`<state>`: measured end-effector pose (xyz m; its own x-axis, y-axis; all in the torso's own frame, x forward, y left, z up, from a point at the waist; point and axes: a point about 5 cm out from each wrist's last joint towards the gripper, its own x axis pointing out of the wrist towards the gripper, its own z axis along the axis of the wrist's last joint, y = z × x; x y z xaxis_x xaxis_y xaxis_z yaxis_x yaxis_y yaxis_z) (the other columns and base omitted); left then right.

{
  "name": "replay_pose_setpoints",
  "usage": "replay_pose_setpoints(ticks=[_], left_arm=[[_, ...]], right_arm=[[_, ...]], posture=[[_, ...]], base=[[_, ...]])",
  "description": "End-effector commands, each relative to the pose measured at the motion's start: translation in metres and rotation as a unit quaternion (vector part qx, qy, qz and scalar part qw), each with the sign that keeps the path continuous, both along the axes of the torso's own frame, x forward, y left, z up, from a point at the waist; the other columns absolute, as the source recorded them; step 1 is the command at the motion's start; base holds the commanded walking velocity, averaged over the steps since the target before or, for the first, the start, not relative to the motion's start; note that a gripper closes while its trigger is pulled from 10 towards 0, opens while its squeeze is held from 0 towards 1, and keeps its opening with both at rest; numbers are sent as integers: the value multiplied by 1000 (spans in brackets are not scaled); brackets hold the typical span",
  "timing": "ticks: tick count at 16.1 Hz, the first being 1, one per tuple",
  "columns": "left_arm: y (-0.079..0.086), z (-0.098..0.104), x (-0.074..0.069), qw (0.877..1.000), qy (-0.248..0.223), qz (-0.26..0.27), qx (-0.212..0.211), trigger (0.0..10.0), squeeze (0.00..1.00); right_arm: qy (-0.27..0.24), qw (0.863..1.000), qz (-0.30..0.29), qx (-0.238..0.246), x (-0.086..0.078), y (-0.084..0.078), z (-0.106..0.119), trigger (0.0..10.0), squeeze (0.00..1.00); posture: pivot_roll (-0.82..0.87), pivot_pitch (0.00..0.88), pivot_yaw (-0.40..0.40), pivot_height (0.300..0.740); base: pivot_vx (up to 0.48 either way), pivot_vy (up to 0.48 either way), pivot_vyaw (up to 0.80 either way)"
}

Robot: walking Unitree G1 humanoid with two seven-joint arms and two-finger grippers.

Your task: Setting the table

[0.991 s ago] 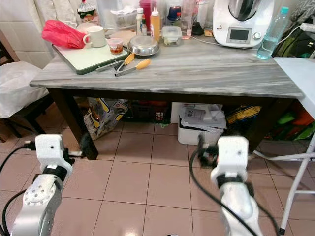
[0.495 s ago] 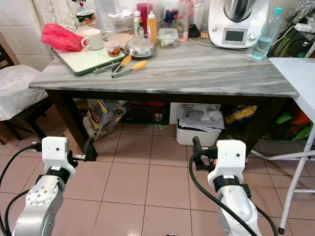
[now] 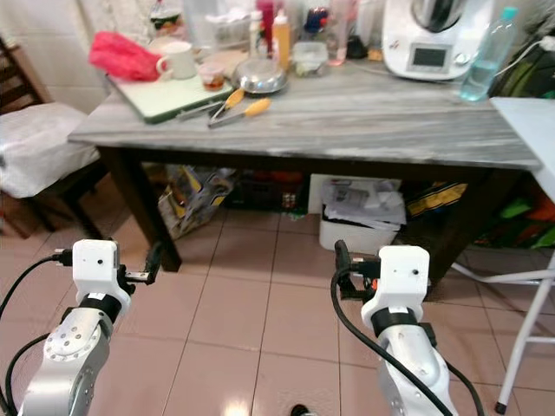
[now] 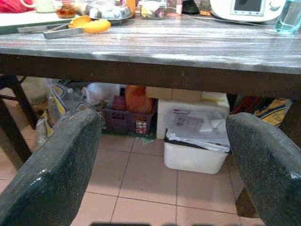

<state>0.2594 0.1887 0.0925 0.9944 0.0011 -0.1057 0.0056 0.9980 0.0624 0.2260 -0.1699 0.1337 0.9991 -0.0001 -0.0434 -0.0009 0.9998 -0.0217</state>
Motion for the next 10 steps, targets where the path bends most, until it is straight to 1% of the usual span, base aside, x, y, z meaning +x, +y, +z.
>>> replay_pose_setpoints(ticks=[1,10], left_arm=[[1,-1,1,1000,8,3,2,10000,0],[0,-1,2,1000,12,-3,4,10000,0]], right_arm=[[1,1000,-7,1,1,-2,1,10000,0],[5,1000,-9,12,3,1,1,10000,0]], posture=[[-108,46,47,740],[-105,47,53,740]], base=[[-311,0,0],[-297,0,0]])
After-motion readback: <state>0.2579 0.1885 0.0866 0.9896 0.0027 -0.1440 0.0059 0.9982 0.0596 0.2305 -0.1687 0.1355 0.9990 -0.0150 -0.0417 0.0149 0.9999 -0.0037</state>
